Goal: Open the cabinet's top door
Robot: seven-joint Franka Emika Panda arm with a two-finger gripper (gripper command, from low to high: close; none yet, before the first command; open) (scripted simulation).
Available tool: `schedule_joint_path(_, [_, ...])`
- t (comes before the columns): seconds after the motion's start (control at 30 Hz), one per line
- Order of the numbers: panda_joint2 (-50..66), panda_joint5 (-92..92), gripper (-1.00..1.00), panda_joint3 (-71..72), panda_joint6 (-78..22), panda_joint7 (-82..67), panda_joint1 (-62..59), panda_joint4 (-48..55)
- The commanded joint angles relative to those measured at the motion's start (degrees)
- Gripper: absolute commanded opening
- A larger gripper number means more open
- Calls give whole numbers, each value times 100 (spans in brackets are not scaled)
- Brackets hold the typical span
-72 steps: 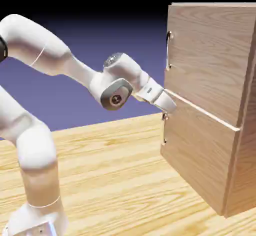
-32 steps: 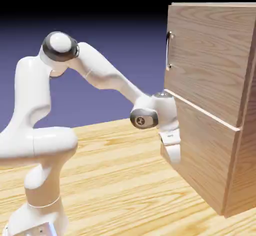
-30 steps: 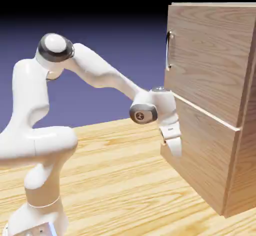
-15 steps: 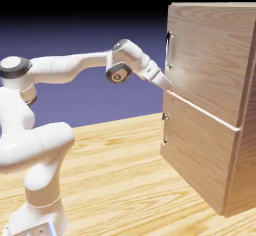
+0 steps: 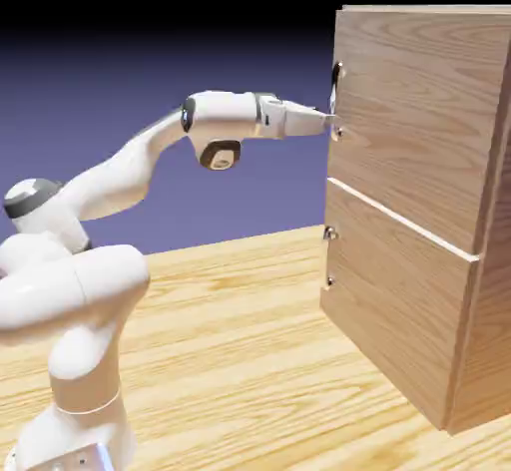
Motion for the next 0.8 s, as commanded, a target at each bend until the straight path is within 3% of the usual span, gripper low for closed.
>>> schedule_joint_path(0.0, [-39, 100, 0, 22, 3, -22, -217, 202])
schedule_joint_path(0.1, [-147, 378, 0, 85, 10, -85, -825, 766])
schedule_joint_path(0.13, [-147, 379, -100, 85, 10, -85, -825, 766])
schedule_joint_path(0.47, [40, 1226, -100, -472, -1583, -1574, 452, -1103])
schedule_joint_path(0.77, [-47, 855, -100, -1770, -3682, -2803, 1388, -2878])
